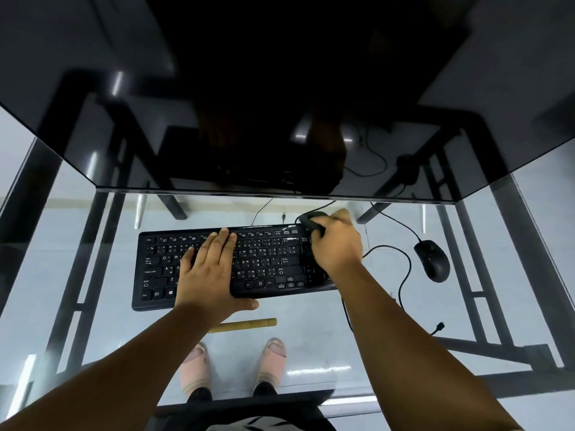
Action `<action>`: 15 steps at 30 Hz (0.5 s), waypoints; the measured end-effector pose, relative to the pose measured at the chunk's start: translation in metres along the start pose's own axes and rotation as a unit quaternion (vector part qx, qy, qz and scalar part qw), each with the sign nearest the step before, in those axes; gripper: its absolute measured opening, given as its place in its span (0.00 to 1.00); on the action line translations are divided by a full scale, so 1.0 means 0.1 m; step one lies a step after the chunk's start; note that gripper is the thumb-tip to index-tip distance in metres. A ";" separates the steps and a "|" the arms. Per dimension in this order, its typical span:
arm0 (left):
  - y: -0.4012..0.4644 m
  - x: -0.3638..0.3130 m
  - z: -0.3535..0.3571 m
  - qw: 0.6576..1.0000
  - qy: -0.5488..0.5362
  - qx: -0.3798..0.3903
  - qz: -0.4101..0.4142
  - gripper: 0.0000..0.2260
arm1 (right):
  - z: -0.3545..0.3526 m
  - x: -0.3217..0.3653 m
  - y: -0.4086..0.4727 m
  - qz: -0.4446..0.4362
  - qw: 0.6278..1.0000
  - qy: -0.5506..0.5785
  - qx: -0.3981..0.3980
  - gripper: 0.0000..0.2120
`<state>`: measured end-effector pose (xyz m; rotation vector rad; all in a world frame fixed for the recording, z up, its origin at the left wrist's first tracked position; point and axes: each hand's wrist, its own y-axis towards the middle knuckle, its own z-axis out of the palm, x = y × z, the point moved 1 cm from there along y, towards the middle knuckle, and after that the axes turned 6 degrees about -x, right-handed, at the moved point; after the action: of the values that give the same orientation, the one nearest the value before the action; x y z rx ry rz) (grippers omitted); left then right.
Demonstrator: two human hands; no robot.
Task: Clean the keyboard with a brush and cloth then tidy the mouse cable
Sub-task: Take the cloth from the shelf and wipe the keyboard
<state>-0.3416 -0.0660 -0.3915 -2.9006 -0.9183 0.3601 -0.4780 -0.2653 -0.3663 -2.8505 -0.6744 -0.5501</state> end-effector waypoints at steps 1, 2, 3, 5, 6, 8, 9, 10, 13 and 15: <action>0.00 0.00 0.00 1.000 0.000 0.001 0.001 0.60 | 0.01 0.03 -0.03 -0.028 1.000 -0.001 0.012 0.14; 0.00 0.00 0.01 1.000 0.000 0.002 0.002 0.60 | 0.02 0.02 -0.06 -0.046 0.999 -0.005 0.019 0.13; -0.01 0.00 0.01 1.000 0.000 0.003 0.003 0.60 | 0.01 -0.03 -0.06 -0.048 0.999 -0.010 0.018 0.13; -0.01 0.01 0.02 1.000 -0.002 0.004 0.004 0.60 | -0.03 -0.17 -0.04 -0.006 1.000 -0.006 -0.008 0.13; -0.02 0.01 0.02 1.000 -0.003 0.004 0.004 0.60 | -0.05 -0.22 -0.03 0.022 0.999 0.001 -0.026 0.13; -0.01 0.03 0.02 1.000 -0.003 0.002 0.005 0.60 | -0.04 -0.21 0.00 0.056 0.997 0.004 -0.046 0.13; -0.01 0.03 0.02 1.000 -0.002 0.002 0.005 0.60 | -0.02 -0.15 0.00 0.056 0.997 0.004 -0.046 0.14; -0.01 0.03 0.03 1.000 -0.003 0.002 0.006 0.60 | 0.01 -0.08 -0.01 0.042 0.998 0.007 -0.040 0.14; -0.01 0.04 0.04 1.000 -0.008 -0.001 0.006 0.60 | 0.08 0.05 -0.10 -0.043 0.999 0.013 -0.004 0.13; -0.01 0.04 0.04 1.000 -0.009 -0.003 0.008 0.60 | 0.06 -0.03 -0.10 -0.055 0.998 0.006 0.000 0.13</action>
<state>-0.3399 -0.0626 -0.3958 -2.9159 -0.9006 0.3855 -0.4828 -0.2565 -0.3721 -2.8209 -0.8318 -0.5824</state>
